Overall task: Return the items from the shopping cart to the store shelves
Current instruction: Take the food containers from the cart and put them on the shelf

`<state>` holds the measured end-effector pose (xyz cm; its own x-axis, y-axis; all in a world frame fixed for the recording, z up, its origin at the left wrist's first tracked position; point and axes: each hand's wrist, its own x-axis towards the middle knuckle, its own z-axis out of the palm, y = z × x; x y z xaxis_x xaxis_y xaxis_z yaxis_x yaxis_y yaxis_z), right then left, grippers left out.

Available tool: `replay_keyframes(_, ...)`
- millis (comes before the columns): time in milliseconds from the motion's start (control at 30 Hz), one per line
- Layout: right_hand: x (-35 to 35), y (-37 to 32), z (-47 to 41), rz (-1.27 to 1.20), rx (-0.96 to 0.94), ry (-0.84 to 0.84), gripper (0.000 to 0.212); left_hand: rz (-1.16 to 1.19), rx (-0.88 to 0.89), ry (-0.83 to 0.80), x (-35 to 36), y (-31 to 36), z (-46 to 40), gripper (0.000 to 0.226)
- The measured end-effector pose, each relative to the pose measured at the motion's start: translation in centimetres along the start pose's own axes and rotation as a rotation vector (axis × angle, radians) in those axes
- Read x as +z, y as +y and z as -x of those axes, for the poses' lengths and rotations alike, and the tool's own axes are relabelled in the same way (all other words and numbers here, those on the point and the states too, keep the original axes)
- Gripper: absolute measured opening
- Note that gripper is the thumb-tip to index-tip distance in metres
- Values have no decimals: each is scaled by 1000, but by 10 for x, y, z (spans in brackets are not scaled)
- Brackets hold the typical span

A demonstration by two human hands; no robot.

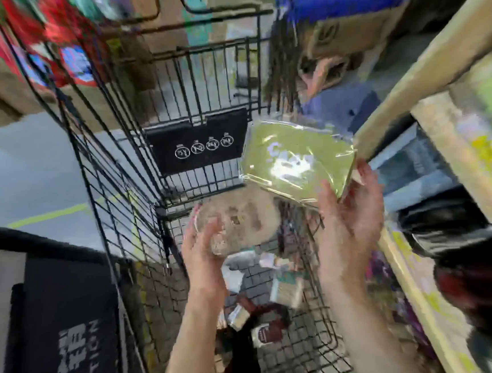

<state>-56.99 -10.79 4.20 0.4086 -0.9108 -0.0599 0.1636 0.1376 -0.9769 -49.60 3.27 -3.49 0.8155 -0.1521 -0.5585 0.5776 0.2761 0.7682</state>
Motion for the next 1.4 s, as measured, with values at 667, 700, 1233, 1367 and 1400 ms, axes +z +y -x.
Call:
replay_keyframes(667,-300,-264,132,-88,59,443,15,-675,-21,-1230,190,-15,325,42)
replay_keyframes(700,-309,-272,137,-89,43,492,7,-694,-38,-1249,198,-21,329,50)
replay_keyframes(1233,-322,-303,173,179,-113,643,45,-759,-443,-1258,261,-35,397,93)
replay_keyframes(1367,-328,-307,188,360,-33,570,69,-732,-447,-1286,274,-32,406,94)
replay_keyframes(1400,-328,-308,192,403,-19,518,76,-737,-462,-1279,278,-35,406,95)
